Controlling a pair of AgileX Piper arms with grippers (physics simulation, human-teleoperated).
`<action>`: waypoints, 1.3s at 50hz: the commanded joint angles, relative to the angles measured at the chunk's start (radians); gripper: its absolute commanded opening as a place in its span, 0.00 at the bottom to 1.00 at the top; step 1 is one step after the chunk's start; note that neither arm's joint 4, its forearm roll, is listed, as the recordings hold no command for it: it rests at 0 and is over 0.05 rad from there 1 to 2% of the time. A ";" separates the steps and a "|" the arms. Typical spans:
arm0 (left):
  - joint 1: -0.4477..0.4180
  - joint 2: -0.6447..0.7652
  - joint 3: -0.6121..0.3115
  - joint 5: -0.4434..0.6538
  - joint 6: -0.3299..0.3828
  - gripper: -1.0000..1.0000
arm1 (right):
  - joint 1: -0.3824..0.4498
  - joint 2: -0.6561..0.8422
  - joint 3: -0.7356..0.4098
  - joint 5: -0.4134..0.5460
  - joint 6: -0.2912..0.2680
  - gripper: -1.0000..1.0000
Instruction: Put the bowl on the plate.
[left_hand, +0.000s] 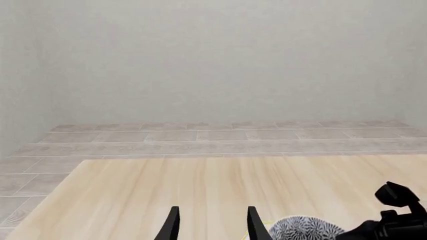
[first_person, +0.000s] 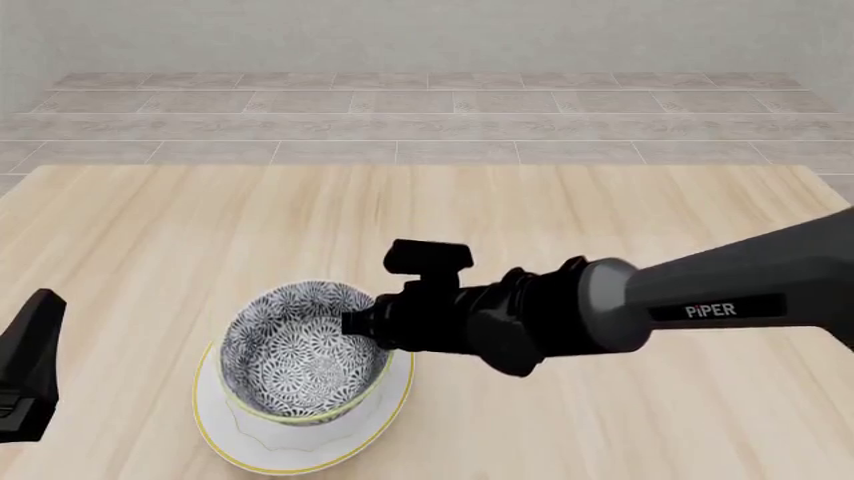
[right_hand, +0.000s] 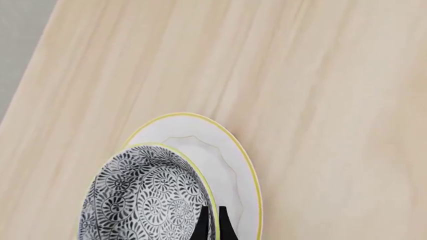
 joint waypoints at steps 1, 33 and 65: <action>-0.001 0.002 0.001 0.000 0.001 1.00 | 0.003 0.018 0.001 -0.018 0.012 0.00; -0.004 -0.005 0.004 0.006 0.003 1.00 | -0.013 0.031 -0.007 -0.010 -0.001 0.00; -0.005 -0.001 0.003 0.004 0.007 1.00 | 0.001 -0.008 -0.005 0.010 -0.032 1.00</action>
